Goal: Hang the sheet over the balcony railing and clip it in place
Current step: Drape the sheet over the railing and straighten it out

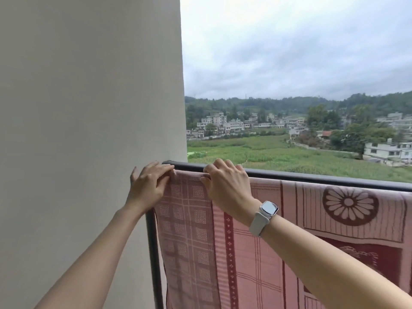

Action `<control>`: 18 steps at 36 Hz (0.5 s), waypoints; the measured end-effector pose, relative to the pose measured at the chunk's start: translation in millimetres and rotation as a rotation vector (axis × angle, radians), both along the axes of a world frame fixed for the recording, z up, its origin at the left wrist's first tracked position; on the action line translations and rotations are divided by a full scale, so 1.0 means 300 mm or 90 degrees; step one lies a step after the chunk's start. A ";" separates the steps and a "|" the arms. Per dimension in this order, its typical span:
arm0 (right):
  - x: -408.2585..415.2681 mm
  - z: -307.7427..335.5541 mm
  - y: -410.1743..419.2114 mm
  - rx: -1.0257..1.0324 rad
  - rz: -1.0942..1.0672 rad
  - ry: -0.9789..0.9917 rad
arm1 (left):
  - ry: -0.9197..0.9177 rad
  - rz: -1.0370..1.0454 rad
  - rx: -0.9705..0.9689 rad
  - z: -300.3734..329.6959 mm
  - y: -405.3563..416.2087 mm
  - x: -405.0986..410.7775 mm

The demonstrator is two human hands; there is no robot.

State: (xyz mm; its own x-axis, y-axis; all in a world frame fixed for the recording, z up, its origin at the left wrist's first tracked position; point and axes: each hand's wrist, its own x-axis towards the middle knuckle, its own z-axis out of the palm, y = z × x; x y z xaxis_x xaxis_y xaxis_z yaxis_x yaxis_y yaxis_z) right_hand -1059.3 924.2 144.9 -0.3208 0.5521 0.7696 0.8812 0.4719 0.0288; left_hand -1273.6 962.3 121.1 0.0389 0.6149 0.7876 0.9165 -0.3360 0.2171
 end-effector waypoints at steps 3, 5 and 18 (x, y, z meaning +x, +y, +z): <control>-0.075 -0.004 0.031 -0.001 -0.009 -0.005 | -0.079 -0.078 -0.033 0.009 0.034 -0.079; -0.117 -0.006 0.048 -0.003 -0.032 0.002 | -0.083 -0.136 -0.041 0.016 0.052 -0.106; -0.235 0.074 0.072 -0.069 -0.076 0.204 | -0.173 -0.300 -0.065 0.123 0.147 -0.152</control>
State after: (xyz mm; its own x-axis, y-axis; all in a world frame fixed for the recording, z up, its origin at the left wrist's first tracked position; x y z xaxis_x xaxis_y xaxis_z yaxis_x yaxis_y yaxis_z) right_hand -1129.9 945.9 167.1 -0.0013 0.6546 0.7560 0.8863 0.3508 -0.3022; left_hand -1319.1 1006.4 158.0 0.1323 0.6535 0.7452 0.5781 -0.6616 0.4776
